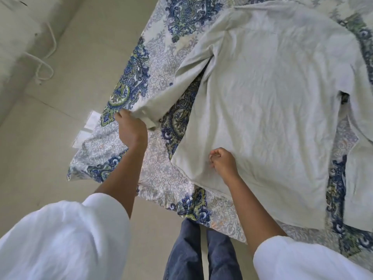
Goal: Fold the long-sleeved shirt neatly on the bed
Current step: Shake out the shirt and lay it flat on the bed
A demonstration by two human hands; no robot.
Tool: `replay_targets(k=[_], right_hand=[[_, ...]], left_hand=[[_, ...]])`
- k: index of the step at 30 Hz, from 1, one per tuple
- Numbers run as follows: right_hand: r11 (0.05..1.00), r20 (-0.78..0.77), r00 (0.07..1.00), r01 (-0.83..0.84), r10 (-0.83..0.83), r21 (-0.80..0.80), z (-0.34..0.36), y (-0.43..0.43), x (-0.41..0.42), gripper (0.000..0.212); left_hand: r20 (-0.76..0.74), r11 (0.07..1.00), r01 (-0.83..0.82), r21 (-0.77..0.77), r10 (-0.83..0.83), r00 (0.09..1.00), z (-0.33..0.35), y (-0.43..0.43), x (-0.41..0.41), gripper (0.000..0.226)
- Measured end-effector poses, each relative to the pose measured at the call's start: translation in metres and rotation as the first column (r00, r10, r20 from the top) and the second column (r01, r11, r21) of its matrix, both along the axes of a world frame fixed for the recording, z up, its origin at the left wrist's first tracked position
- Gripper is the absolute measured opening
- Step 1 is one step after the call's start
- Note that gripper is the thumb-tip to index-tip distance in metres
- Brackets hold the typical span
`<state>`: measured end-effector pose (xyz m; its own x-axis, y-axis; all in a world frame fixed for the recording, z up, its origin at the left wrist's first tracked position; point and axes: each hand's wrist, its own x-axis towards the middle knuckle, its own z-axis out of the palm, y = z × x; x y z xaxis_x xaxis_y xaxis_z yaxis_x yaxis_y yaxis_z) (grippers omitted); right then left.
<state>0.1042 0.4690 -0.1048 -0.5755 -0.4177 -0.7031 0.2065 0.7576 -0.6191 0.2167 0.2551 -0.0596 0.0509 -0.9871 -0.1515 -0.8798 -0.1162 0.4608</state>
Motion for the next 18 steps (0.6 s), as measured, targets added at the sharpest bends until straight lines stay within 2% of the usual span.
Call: replay_targets(k=[2,4,5,7,8,9,11,13,15,16,18], right_hand=[[1.000,0.002,1.000,0.003,-0.003,-0.003,0.003,-0.006,-0.003,0.015],[1.000,-0.008,1.000,-0.010,0.010,0.002,0.004,-0.013,-0.006,0.015],[1.000,-0.019,1.000,-0.023,0.023,0.007,0.004,-0.016,-0.007,0.015],[0.999,-0.036,0.999,-0.039,0.040,0.023,0.003,-0.020,-0.011,0.018],[0.998,-0.042,0.998,-0.054,0.055,0.031,0.001,-0.021,-0.012,0.021],[0.997,-0.046,0.996,-0.070,0.072,0.038,-0.002,-0.021,-0.013,0.023],[0.997,-0.050,0.996,-0.073,0.075,0.035,-0.005,-0.018,-0.015,0.027],[0.999,-0.066,0.997,-0.035,0.037,0.035,-0.005,-0.012,-0.015,0.029],[0.998,-0.117,0.993,0.032,-0.025,0.059,-0.005,-0.004,-0.016,0.031],[0.995,-0.142,0.989,0.059,-0.047,0.080,-0.005,0.001,-0.017,0.030],[0.990,-0.163,0.985,0.070,-0.049,0.122,-0.004,0.008,-0.018,0.029]], left_hand=[[0.178,0.978,0.210,-0.013,-0.204,0.963,0.002,0.008,0.002,0.054],[0.348,0.874,0.485,-0.021,-0.449,0.823,-0.013,0.031,0.005,0.066],[0.388,0.810,0.586,0.014,-0.544,0.744,-0.021,0.045,0.005,0.061],[0.341,0.696,0.695,0.184,-0.708,0.619,-0.033,0.070,-0.002,0.043],[0.255,0.652,0.706,0.276,-0.758,0.600,-0.038,0.079,-0.007,0.042],[0.139,0.628,0.683,0.372,-0.766,0.628,-0.042,0.086,-0.012,0.044],[-0.100,0.668,0.534,0.518,-0.573,0.814,-0.045,0.091,-0.022,0.040],[-0.247,0.711,0.348,0.610,-0.247,0.937,-0.048,0.087,-0.021,0.028],[-0.331,0.683,0.204,0.701,0.059,0.942,-0.047,0.078,-0.009,0.022],[-0.354,0.666,0.176,0.725,0.141,0.924,-0.047,0.073,-0.001,0.028],[-0.380,0.621,0.197,0.759,0.176,0.908,-0.049,0.064,0.010,0.045]])
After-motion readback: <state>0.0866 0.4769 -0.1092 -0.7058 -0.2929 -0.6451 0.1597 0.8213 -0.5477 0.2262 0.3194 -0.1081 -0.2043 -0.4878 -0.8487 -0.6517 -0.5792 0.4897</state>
